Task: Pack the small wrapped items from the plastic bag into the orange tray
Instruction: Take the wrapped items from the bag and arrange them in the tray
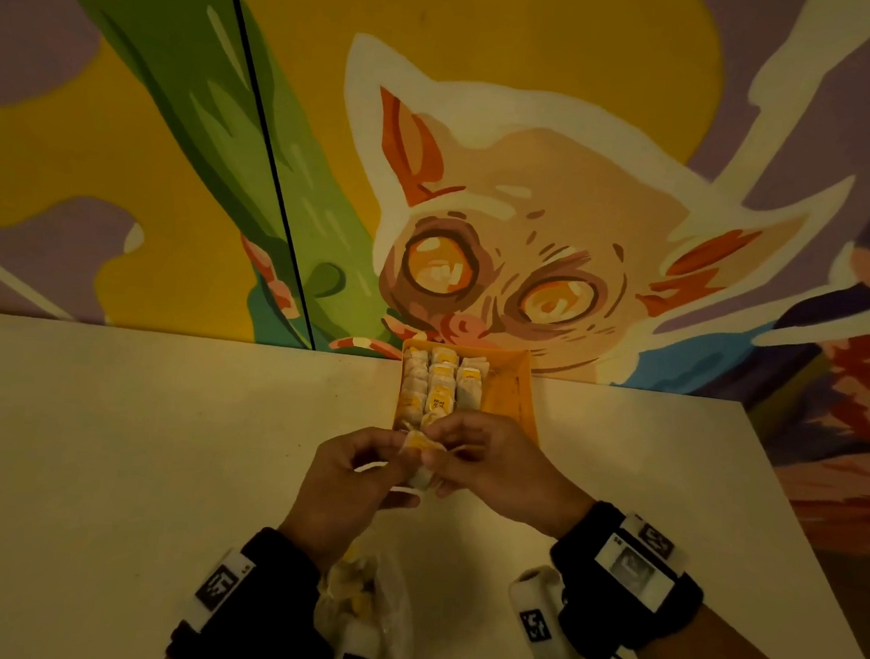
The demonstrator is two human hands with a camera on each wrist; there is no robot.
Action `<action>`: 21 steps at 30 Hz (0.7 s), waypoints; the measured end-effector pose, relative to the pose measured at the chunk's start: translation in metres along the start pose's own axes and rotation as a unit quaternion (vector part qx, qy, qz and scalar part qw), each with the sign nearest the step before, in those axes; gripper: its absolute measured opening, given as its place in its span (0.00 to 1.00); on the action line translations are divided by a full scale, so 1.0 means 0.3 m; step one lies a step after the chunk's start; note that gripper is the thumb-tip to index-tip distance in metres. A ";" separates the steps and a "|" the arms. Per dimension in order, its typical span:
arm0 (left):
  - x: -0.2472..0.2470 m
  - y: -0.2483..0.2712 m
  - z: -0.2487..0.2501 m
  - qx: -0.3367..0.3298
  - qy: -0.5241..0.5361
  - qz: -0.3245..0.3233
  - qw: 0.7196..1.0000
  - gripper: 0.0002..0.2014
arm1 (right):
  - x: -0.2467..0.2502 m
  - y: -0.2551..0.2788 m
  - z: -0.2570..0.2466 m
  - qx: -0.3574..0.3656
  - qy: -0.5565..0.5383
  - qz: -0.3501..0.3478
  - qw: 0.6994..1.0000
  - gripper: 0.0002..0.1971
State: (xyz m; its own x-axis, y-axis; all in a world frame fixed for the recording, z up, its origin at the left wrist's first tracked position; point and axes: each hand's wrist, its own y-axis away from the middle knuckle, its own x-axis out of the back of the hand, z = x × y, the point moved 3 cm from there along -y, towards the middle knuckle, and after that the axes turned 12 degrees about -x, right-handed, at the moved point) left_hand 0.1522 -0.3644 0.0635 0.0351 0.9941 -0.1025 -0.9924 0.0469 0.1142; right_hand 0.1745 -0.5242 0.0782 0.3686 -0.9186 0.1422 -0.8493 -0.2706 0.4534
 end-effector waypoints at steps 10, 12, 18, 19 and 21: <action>-0.022 -0.079 -0.153 -0.091 -0.513 -0.161 0.838 0.26 | 0.231 -0.257 0.046 -0.093 0.272 0.109 0.951 0.06; -0.024 -0.093 -0.172 -0.047 -0.523 -0.186 0.831 0.31 | 0.263 -0.319 0.068 -0.120 0.318 0.109 0.934 0.08; -0.036 -0.100 -0.177 0.050 -0.532 -0.253 0.807 0.33 | 0.284 -0.465 0.111 -0.190 0.318 0.094 0.924 0.07; -0.037 -0.099 -0.174 0.052 -0.537 -0.257 0.802 0.33 | 0.281 -0.486 0.118 -0.193 0.329 0.092 0.920 0.08; -0.034 -0.098 -0.175 0.055 -0.547 -0.260 0.794 0.33 | 0.273 -0.525 0.135 -0.205 0.349 0.087 0.910 0.12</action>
State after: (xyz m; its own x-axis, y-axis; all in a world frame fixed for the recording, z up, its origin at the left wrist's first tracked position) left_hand 0.1749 -0.3811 0.0092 0.5771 0.3246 0.7494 -0.7965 0.4266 0.4286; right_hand 0.3232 -0.5684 -0.0172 0.5133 -0.4914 0.7036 -0.7587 0.1233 0.6396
